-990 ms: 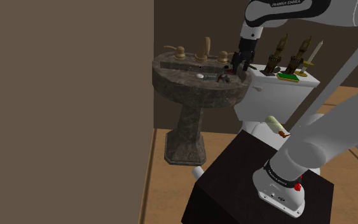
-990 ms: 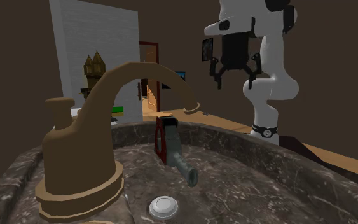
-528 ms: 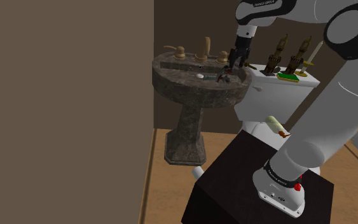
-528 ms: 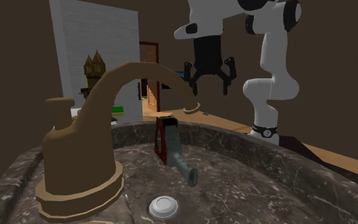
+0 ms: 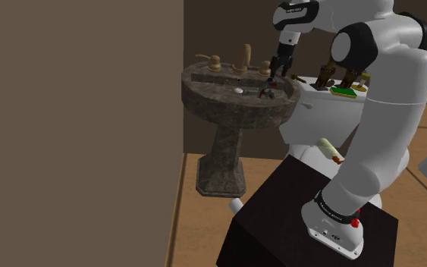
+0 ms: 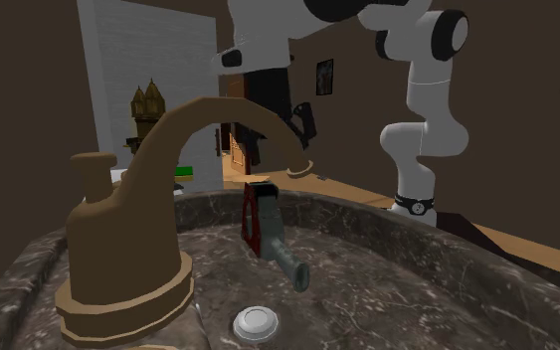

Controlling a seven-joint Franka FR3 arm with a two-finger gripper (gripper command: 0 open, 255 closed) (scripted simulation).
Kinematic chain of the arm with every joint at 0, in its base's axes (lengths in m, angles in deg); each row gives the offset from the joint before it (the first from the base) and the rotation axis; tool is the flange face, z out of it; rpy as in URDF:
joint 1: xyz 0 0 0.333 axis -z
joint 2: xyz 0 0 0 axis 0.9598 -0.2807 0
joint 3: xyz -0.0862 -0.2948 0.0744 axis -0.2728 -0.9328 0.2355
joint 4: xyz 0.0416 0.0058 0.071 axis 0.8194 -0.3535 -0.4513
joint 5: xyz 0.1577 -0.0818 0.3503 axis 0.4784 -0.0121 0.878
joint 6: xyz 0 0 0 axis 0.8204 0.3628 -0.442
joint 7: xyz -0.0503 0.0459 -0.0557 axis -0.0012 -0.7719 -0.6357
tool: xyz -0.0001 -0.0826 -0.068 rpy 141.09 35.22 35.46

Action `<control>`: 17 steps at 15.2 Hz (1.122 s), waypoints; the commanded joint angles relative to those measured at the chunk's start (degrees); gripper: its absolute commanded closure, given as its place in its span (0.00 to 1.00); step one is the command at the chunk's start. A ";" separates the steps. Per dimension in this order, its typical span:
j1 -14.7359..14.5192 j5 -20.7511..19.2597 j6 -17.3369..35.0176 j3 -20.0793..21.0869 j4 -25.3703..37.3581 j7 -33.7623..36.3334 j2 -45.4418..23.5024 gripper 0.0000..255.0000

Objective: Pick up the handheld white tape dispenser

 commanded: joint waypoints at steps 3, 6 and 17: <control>2.68 2.68 -1.60 0.47 6.80 -1.62 -5.97 0.00; 2.46 2.80 0.62 0.57 4.70 -1.83 -6.13 0.00; 2.25 3.04 3.25 0.71 2.34 -2.10 -6.48 1.00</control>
